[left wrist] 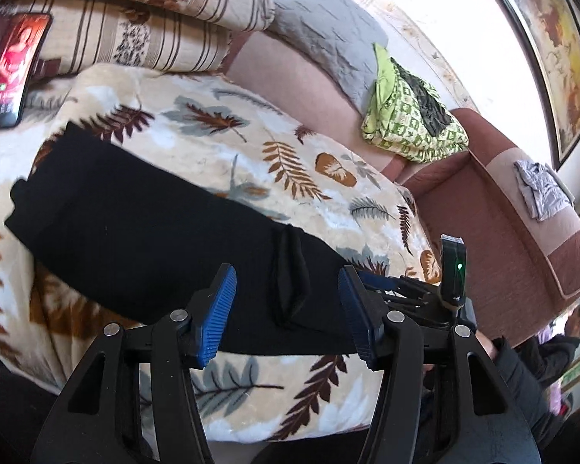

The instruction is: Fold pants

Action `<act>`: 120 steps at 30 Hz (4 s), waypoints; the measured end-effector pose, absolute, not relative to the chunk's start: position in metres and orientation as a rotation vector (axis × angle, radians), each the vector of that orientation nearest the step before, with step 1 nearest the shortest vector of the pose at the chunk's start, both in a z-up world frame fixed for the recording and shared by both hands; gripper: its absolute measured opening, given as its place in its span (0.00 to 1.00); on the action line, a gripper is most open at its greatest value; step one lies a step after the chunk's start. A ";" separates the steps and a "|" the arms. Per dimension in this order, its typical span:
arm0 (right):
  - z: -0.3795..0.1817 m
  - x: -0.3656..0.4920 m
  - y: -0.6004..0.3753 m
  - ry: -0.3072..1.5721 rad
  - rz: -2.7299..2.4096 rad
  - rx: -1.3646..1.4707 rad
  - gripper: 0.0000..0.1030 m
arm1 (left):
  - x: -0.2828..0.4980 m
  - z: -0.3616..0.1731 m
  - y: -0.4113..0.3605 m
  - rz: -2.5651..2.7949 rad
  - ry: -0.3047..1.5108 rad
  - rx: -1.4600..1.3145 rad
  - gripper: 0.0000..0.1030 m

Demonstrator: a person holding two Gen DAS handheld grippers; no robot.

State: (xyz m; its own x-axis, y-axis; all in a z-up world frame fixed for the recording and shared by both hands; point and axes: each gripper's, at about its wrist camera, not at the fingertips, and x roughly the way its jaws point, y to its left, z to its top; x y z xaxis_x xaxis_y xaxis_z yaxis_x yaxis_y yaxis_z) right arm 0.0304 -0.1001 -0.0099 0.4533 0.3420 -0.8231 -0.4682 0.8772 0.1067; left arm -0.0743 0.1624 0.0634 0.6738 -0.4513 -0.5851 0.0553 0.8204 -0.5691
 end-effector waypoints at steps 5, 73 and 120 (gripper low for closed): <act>-0.010 0.023 -0.102 0.943 0.499 -0.148 0.39 | -0.076 0.051 0.150 -0.280 0.827 -0.583 0.52; 0.031 0.001 -0.151 0.743 0.425 0.173 0.42 | -0.056 0.076 0.065 -0.291 0.479 -0.048 0.09; 0.003 0.001 -0.108 0.868 0.595 -0.075 0.43 | -0.057 0.006 0.116 -0.421 0.807 -0.586 0.34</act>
